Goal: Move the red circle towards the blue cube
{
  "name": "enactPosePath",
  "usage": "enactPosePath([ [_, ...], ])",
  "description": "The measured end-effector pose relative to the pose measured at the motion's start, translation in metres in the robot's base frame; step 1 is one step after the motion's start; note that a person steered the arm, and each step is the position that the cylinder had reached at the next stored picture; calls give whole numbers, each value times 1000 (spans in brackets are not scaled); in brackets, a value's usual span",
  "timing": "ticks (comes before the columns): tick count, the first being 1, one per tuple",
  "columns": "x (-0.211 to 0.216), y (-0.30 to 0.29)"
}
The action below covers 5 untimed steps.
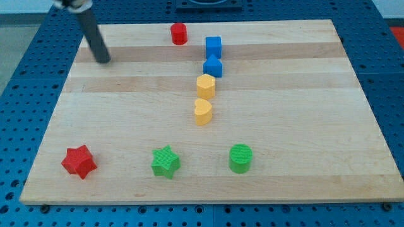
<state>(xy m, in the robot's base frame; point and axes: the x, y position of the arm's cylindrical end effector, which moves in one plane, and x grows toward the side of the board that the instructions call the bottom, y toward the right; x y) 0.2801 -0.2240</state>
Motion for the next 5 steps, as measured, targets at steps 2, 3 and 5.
enactPosePath([
  [2, -72, 111],
  [3, -46, 143],
  [5, -40, 249],
])
